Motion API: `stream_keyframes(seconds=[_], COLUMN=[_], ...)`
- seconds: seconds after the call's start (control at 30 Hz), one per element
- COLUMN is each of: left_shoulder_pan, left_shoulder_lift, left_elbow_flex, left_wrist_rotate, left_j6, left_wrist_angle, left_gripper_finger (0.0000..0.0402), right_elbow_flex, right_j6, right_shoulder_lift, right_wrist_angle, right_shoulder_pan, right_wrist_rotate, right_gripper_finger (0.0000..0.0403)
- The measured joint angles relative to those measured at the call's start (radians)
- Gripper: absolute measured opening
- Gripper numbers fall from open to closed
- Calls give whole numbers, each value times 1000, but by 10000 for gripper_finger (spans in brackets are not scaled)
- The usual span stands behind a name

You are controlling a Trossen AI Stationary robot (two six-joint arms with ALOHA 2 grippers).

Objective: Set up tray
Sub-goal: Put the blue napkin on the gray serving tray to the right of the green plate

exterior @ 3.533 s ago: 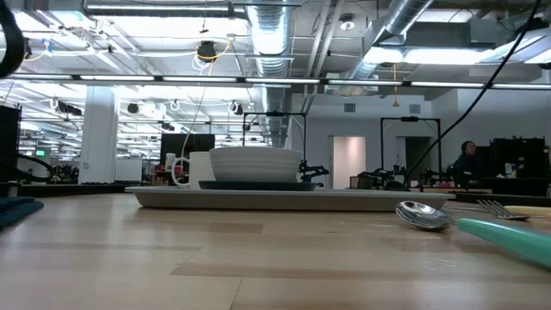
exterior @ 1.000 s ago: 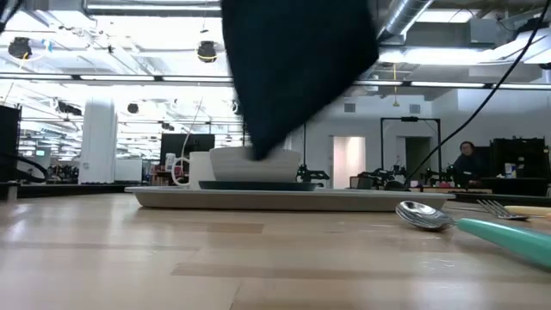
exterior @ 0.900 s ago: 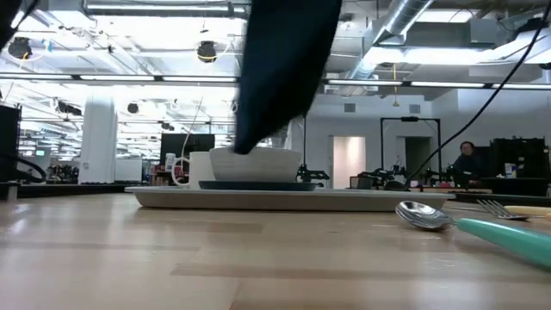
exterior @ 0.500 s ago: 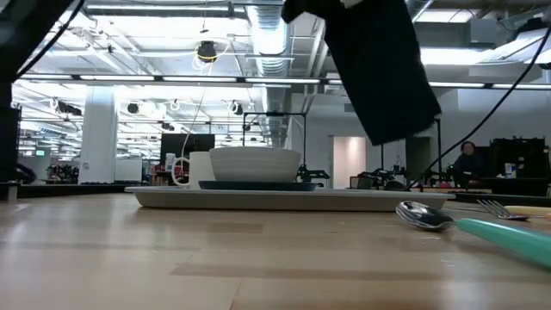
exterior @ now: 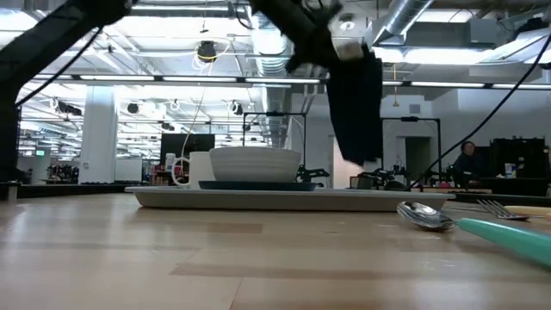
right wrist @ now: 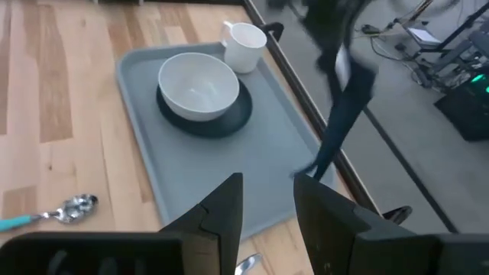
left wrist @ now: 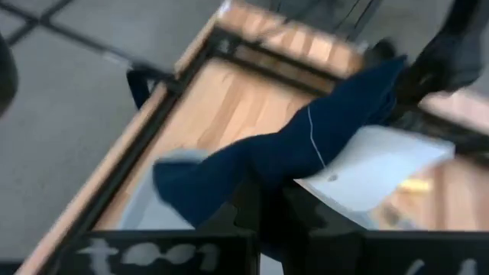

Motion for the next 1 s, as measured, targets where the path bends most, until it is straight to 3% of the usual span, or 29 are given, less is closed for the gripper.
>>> stream_keyframes(seconds=[0.13, 0.27, 0.53, 0.77, 1.0], left_shoulder_pan=[-1, -4, -60, -65, 83], left_shoulder_lift=[55, 103, 213, 180, 96], left_elbow_flex=[-2, 1, -1, -2, 1], left_wrist_rotate=[-129, -181, -87, -95, -194], left_j6=[14, -6, -61, -60, -80], left_wrist_angle=[-9, -42, -132, -78, 31], left_gripper_finger=[0, 0, 0, 0, 0], right_elbow_flex=[0, 0, 0, 0, 0], right_j6=[-15, -15, -3, -6, -42], right_shoulder_lift=[-12, -25, -22, -22, -23], right_wrist_angle=[0, 0, 0, 0, 0], right_shoulder_pan=[-23, -29, -29, -29, -29], right_wrist_rotate=[-1, -7, -59, -79, -80], right_gripper_finger=[113, 113, 113, 113, 113])
